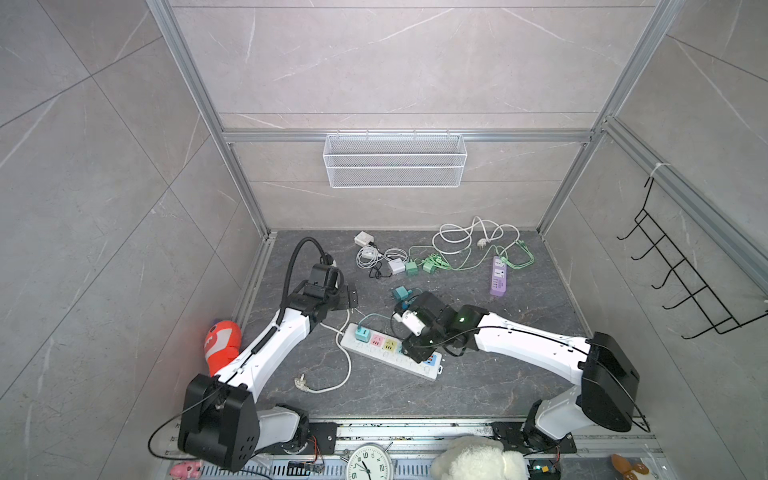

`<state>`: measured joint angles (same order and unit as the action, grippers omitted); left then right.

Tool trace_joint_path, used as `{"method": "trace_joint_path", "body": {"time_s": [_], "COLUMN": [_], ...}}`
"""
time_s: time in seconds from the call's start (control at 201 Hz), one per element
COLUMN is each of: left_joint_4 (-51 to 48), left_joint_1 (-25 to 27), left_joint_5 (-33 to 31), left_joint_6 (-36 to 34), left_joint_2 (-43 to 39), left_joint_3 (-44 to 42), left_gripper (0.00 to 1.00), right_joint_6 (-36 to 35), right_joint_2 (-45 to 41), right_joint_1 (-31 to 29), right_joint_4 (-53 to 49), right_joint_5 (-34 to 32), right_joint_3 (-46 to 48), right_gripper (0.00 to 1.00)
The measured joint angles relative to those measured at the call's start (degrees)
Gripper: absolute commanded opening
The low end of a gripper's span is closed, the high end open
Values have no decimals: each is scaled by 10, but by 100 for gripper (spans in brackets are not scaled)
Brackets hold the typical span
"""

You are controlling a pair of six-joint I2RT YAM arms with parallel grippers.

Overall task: Insert the plug
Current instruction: 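Open the right gripper and lift away while the left gripper rises, then grasp another teal charger cube with the left gripper while the right reaches farther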

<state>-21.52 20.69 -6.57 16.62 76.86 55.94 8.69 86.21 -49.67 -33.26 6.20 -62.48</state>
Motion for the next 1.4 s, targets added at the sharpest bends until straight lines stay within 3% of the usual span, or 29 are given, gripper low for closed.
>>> {"method": "trace_joint_path", "body": {"time_s": [0.259,0.553,0.677,0.886,1.09,1.404], "left_joint_4": [29,40,49,67,72,66], "left_joint_1": [83,127,127,127,126,115], "left_joint_5": [33,73,78,82,82,84], "left_joint_6": [-100,-172,-194,-215,-218,-229], "left_joint_2": [180,285,296,328,365,417], "left_joint_3": [115,151,151,171,203,269], "left_gripper": [98,95,95,94,92,82], "right_joint_6": [73,139,154,167,187,199], "right_joint_2": [-71,60,133,222,243,225], "right_joint_1": [135,256,261,252,234,235], "right_joint_4": [-66,-103,-93,-51,-23,17], "right_joint_5": [-21,-31,-24,50,97,106], "right_joint_3": [14,-133,-235,-336,-341,-280], "right_gripper": [66,65,63,62,61,61]}}
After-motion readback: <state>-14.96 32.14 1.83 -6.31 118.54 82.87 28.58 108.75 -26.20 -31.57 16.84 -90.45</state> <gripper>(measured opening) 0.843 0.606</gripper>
